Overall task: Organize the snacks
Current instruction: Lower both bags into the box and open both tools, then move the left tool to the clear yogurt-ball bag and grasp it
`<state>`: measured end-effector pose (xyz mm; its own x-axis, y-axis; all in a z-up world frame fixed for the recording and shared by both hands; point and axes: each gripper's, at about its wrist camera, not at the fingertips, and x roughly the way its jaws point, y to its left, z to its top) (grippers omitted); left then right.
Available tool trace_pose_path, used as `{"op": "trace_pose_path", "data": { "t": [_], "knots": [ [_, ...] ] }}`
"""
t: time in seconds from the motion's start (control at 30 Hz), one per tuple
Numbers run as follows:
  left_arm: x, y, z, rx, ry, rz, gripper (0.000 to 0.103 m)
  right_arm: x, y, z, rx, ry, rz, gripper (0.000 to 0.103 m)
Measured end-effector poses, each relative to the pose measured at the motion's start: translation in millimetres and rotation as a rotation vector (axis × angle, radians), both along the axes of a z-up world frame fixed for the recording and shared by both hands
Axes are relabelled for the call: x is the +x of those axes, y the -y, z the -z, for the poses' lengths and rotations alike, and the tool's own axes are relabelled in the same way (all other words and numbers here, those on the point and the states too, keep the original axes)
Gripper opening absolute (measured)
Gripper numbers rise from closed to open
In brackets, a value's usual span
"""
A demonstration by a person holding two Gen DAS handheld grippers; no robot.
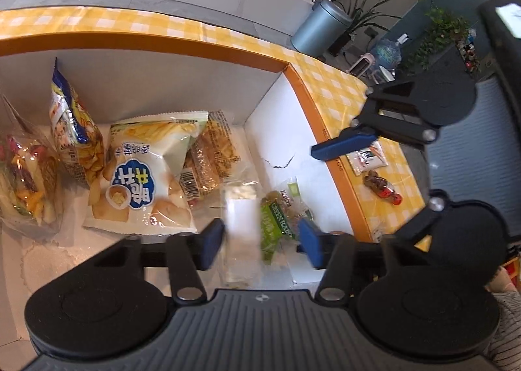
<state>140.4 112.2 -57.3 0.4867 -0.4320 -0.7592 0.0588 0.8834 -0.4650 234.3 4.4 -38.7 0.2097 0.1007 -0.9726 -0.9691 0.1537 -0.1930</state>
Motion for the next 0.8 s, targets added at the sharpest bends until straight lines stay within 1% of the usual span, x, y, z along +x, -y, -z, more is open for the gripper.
{"op": "trace_pose_path", "data": {
  "t": [0.13, 0.27, 0.37, 0.43, 0.5, 0.6, 0.7, 0.8],
  "knots": [
    [-3.8, -1.0, -4.8, -0.004, 0.016, 0.004, 0.074, -7.7, 5.0, -4.3, 0.017, 0.01, -0.011, 0.071],
    [-12.4, -0.9, -11.7, 0.005, 0.042, 0.007, 0.074, -15.8, 10.2, -9.5, 0.034, 0.033, -0.016, 0.072],
    [-23.0, -2.3, -18.9, 0.028, 0.075, -0.019, 0.075, -21.4, 16.9, -15.5, 0.049, 0.061, -0.014, 0.072],
    [-29.1, -3.1, -22.6, 0.038, 0.097, -0.043, 0.08, -23.2, 22.9, -20.4, 0.071, 0.076, 0.003, 0.072],
    [-35.4, -3.8, -28.8, 0.04, 0.126, -0.069, 0.08, -26.1, 30.1, -25.9, 0.1, 0.095, 0.026, 0.072],
    [-45.4, -0.5, -39.8, 0.047, 0.192, -0.097, 0.08, -30.1, 41.9, -33.0, 0.148, 0.139, 0.071, 0.072],
    [-57.5, 8.3, -52.5, 0.058, 0.285, -0.094, 0.08, -34.5, 57.4, -39.3, 0.214, 0.189, 0.128, 0.072],
    [-67.8, 23.3, -62.3, 0.101, 0.362, -0.088, 0.082, -42.0, 76.7, -45.3, 0.3, 0.227, 0.19, 0.072]
  ]
}}
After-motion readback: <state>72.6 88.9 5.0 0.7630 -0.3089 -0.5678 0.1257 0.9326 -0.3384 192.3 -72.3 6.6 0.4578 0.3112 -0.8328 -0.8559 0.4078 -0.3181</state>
